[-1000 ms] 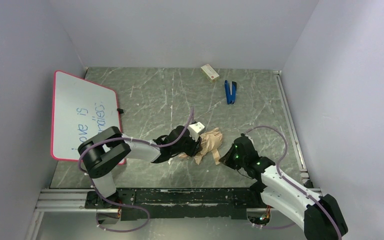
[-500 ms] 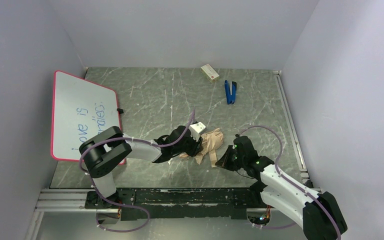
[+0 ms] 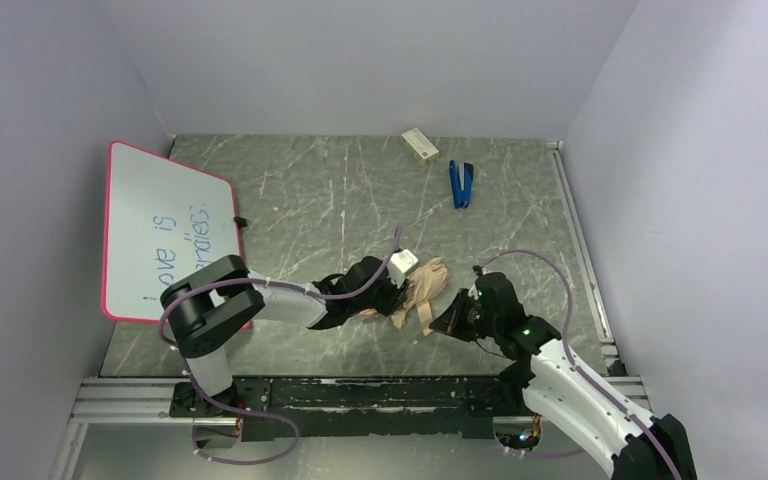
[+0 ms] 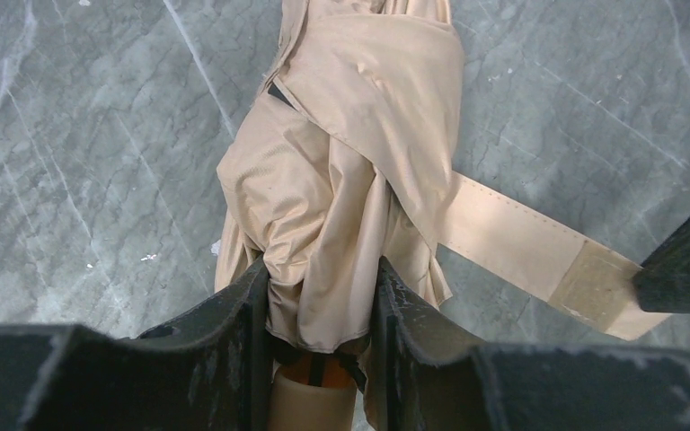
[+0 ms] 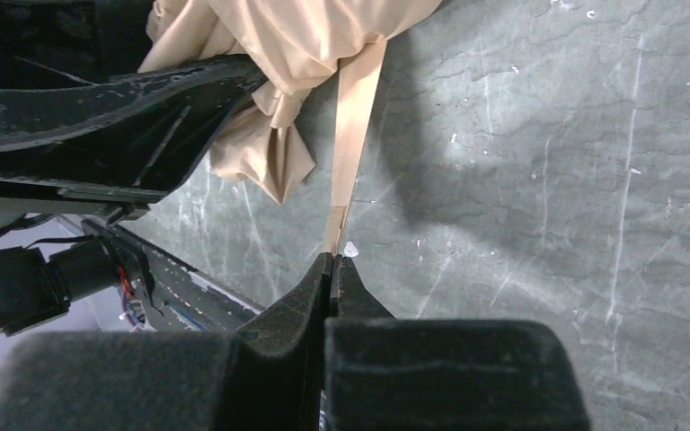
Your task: Put away the umbrella
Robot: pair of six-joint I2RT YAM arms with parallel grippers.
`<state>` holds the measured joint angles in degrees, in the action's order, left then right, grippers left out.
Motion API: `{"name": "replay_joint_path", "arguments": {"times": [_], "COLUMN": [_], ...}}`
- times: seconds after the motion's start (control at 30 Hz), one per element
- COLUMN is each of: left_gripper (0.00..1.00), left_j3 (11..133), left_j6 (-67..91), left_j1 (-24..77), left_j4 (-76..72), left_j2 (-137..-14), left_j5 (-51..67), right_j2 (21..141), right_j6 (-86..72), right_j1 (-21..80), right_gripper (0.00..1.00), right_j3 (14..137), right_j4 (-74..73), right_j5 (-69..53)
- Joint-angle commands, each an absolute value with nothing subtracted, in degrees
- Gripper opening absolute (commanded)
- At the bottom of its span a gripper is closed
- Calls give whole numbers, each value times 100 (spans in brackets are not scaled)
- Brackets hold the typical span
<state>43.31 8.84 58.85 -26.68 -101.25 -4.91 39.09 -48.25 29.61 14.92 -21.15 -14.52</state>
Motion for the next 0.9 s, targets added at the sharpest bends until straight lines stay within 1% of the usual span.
{"name": "replay_joint_path", "arguments": {"times": [0.0,0.27,0.4,0.6,0.87], "left_gripper": [5,5,5,5,5], "left_j3": [4251,4237,4204,4158,4304], "left_j6": [320,74,-432,-746,-689], "left_j1": [5843,6193,6572,7077,7141], "left_j4": [-1626,-1608,-1668,-1860,-1811], "left_j2": [-10443,-10574,-10675,-10784,-10887], "left_j5": [-1924,-2485,-3057,-3697,-3902], "right_j2": [3673,3254,3125,2981,2490], "right_j6": [-4982,-5308,-5540,-5736,-5460], "right_j1": [3008,3000,3002,2999,3003], "right_gripper": [0,0,0,0,0], "right_j3": [1716,2087,2037,1853,2024], "right_j4": [-2733,-2904,-2985,-2863,-2886], "right_j5": [-2146,-1747,-1571,-1643,-1849]}}
